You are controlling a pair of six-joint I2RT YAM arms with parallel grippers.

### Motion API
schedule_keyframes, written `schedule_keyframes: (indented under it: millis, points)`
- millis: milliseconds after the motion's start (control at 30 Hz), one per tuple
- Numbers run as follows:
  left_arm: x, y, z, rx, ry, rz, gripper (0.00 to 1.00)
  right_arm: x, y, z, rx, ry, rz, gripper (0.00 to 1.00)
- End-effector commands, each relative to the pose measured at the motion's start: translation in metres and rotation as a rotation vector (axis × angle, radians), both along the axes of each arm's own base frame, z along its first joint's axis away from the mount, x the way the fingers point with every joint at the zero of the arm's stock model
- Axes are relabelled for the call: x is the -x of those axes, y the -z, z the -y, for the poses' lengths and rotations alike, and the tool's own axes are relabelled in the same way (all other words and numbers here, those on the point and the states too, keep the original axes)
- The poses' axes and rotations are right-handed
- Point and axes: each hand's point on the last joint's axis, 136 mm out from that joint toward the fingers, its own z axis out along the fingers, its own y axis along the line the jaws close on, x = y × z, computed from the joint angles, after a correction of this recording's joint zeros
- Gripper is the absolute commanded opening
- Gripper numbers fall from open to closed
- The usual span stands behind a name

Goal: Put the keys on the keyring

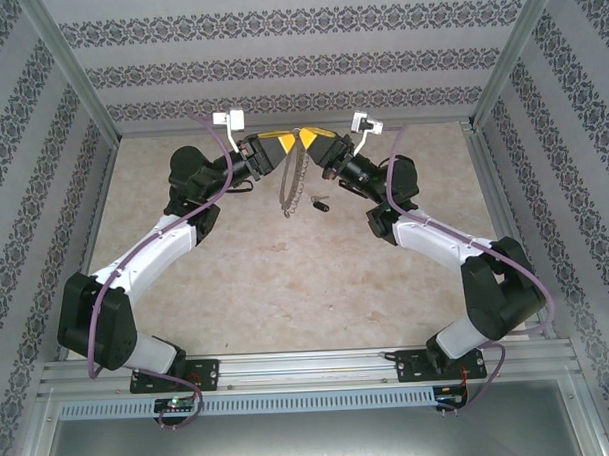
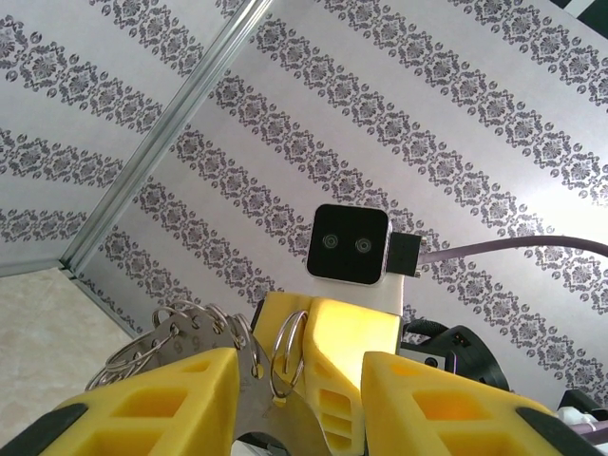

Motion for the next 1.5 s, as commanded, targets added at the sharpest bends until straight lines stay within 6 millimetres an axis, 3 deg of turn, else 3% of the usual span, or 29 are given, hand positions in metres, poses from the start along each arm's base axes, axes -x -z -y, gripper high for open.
schedule_keyframes:
  millis: [0,733,833,967,1033,1067,1133,1167,1300,1467]
  points:
    - [0.005,-0.032,-0.007,0.052,-0.012,0.098,0.38,0.016,-0.032,0.001,-0.064,-0.027,0.1,0.0]
    - [0.0,-0.033,-0.003,0.055,-0.006,0.101,0.25,0.022,-0.029,-0.013,-0.055,-0.094,0.097,0.0]
    - [0.0,-0.033,-0.003,0.059,-0.008,0.104,0.19,0.022,-0.027,-0.015,-0.052,-0.098,0.094,0.0]
    - [0.0,-0.035,-0.002,0.061,-0.005,0.106,0.0,0.022,-0.028,-0.015,-0.053,-0.1,0.095,0.0]
    - [-0.001,-0.035,-0.002,0.059,-0.006,0.104,0.0,0.023,-0.03,-0.016,-0.052,-0.108,0.097,0.0]
    - [0.0,-0.035,-0.002,0.055,-0.004,0.107,0.0,0.022,-0.031,-0.014,-0.05,-0.106,0.093,0.04]
    - [0.002,-0.033,0.0,0.021,0.001,0.115,0.0,0.015,-0.03,-0.003,-0.048,-0.078,0.061,0.33]
    - [0.004,-0.033,0.001,-0.005,0.003,0.124,0.0,0.012,-0.028,0.003,-0.045,-0.065,0.043,0.41]
    - [0.014,-0.026,0.007,-0.163,0.032,0.161,0.0,0.003,-0.013,0.035,-0.01,-0.006,-0.045,0.6]
    - [0.031,-0.013,0.011,-0.352,0.107,0.205,0.0,0.012,0.015,0.046,0.113,0.002,-0.12,0.77]
